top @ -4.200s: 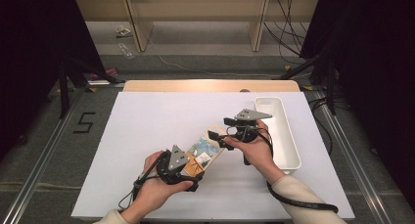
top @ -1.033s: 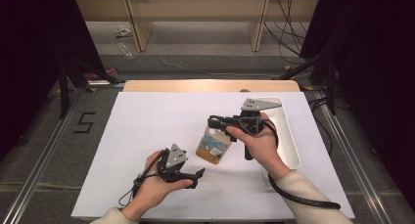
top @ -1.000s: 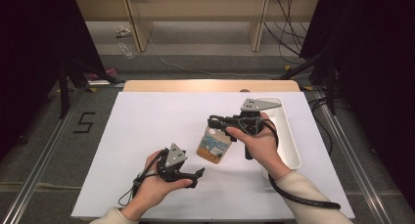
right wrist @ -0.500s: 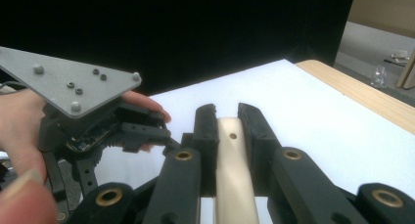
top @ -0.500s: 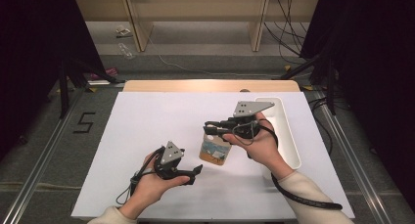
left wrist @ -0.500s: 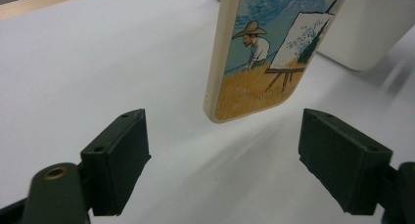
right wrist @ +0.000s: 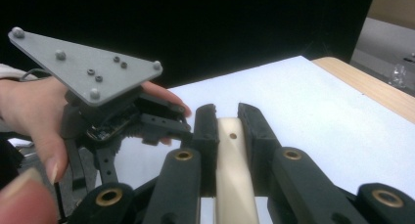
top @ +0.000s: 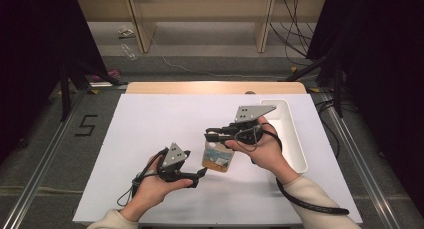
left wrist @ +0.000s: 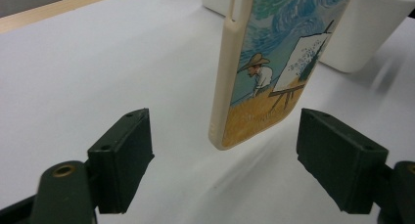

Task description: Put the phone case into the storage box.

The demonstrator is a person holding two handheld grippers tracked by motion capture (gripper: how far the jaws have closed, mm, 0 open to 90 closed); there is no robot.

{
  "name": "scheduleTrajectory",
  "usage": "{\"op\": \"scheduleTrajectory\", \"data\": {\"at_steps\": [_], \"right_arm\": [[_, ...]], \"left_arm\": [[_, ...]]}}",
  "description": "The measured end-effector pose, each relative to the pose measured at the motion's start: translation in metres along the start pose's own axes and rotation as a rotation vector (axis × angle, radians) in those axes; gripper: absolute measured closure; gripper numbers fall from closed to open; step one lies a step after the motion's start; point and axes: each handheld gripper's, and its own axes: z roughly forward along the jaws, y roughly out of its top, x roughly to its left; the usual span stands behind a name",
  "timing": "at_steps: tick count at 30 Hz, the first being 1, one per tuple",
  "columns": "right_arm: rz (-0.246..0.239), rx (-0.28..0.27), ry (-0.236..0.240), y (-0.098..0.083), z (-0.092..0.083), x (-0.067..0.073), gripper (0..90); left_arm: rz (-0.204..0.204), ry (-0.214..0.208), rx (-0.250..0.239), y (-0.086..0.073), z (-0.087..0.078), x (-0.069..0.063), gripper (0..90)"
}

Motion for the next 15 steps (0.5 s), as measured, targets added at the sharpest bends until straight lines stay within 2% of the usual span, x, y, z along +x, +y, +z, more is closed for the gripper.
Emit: {"op": "scheduleTrajectory", "data": {"at_steps": [5,8,15], "right_arm": [[0.0,0.007,0.007,-0.0002,0.0023,0.0013,79.7],[-0.003,0.009,0.014,0.0004,0.0038,0.0031,79.7],[0.001,0.018,0.026,-0.0012,0.0072,0.0041,79.7]], "left_arm": [[0.057,-0.018,-0.039,0.0021,0.0038,0.0016,23.4],[0.044,-0.035,-0.029,0.0035,0.0047,0.0027,24.1],[0.067,-0.064,-0.024,0.004,0.01,0.0008,24.9]]}}
